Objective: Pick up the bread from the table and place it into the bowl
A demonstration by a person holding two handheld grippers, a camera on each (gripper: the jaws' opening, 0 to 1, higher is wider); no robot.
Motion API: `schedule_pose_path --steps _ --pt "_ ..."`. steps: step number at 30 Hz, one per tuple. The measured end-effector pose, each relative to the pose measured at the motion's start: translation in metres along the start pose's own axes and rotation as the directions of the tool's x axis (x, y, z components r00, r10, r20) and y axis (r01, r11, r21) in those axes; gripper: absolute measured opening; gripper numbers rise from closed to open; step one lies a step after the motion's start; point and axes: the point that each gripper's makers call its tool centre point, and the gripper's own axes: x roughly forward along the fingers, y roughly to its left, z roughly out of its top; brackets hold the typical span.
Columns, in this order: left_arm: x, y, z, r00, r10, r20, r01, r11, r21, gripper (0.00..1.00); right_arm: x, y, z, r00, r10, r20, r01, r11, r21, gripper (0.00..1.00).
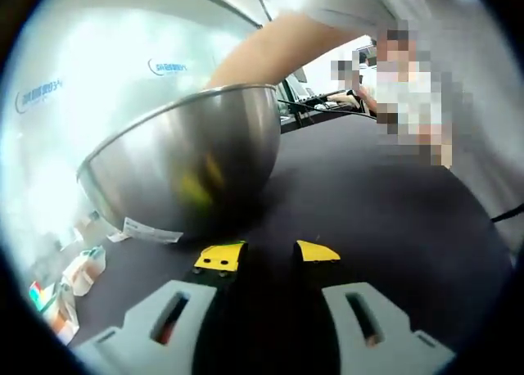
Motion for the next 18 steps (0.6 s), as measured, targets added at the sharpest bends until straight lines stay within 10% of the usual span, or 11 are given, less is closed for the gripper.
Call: schedule_pose_path --steps 18 --pt "0.0 0.0 -0.001 1.0 -0.003 0.001 0.003 1.0 -0.013 0.18 -0.052 0.004 0.016 0.99 0.108 0.093 -0.096 0.987 -0.128 0.54"
